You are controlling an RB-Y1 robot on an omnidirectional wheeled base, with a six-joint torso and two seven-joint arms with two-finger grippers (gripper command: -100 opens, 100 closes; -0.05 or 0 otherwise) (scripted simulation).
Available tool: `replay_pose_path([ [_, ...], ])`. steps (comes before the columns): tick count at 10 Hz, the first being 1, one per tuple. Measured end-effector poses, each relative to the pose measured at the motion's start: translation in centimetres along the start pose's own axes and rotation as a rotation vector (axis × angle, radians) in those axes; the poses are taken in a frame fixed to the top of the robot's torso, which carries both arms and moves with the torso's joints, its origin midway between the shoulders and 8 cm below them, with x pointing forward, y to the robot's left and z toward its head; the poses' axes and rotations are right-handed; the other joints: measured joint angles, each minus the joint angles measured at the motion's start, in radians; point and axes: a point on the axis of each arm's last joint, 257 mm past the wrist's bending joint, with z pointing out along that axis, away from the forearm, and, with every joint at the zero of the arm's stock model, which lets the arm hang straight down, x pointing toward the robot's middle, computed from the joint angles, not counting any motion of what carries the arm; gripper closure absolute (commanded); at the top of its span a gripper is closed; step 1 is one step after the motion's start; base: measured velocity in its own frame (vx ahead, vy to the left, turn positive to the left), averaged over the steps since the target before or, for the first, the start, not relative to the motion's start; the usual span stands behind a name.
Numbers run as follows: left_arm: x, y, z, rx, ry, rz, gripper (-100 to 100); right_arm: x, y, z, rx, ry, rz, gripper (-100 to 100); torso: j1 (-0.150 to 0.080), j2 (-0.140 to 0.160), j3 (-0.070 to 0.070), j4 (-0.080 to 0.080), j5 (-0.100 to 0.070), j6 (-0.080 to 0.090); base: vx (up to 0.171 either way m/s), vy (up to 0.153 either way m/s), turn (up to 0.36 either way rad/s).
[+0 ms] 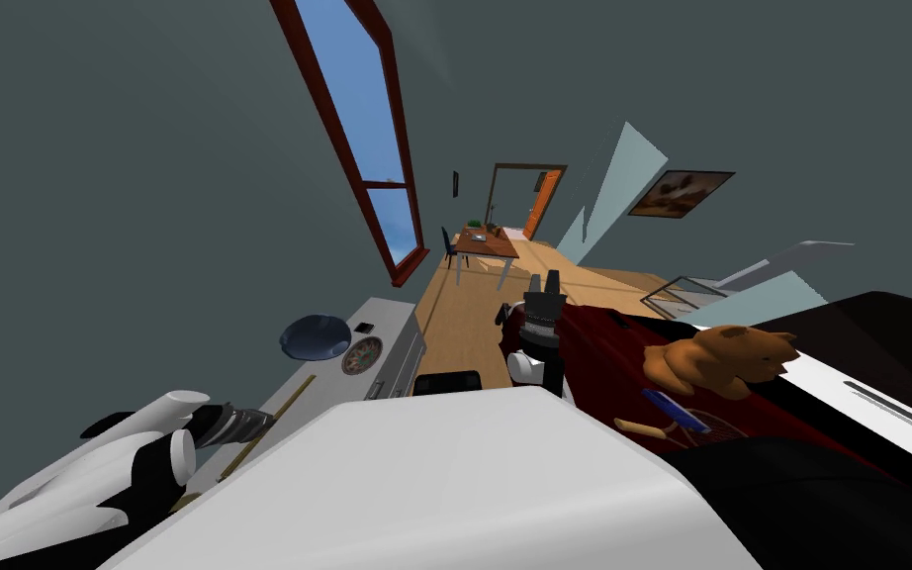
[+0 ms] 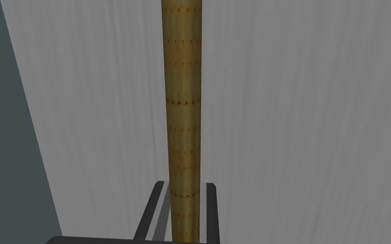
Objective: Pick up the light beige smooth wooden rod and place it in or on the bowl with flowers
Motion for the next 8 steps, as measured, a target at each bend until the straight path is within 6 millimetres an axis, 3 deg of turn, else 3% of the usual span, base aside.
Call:
replay_pose_path([
  [2, 0.0, 0.0, 0.0, 0.001, 0.000, 0.000, 100, 0.0, 0.0, 0.0, 0.000, 0.000, 0.000, 0, 0.002, -0.001, 0.000, 0.000, 0.001, 0.000, 0.000, 0.000, 0.000],
  [3, 0.0, 0.0, 0.0, 0.000, 0.000, 0.000, 0, 0.0, 0.0, 0.0, 0.000, 0.000, 0.000, 0, 0.002, -0.001, 0.000, 0.000, 0.001, 0.000, 0.000, 0.000, 0.000],
  [4, 0.0, 0.0, 0.0, 0.000, 0.000, 0.000, 100, 0.0, 0.0, 0.0, 0.000, 0.000, 0.000, 0, 0.002, -0.001, 0.000, 0.000, 0.001, 0.000, 0.042, -0.035, 0.055],
  [7, -0.5, -0.9, -1.4, 0.004, -0.001, 0.008, 100, 0.0, 0.0, 0.0, 0.000, 0.000, 0.000, 0, 0.000, -0.003, -0.002, -0.001, 0.000, 0.000, 0.029, -0.024, 0.021],
  [8, -0.5, -0.9, -1.3, 0.004, -0.001, 0.009, 0, 0.0, 0.0, 0.0, 0.000, 0.000, 0.000, 0, 0.001, -0.002, -0.001, 0.000, 0.000, 0.000, 0.000, 0.000, 0.000],
])
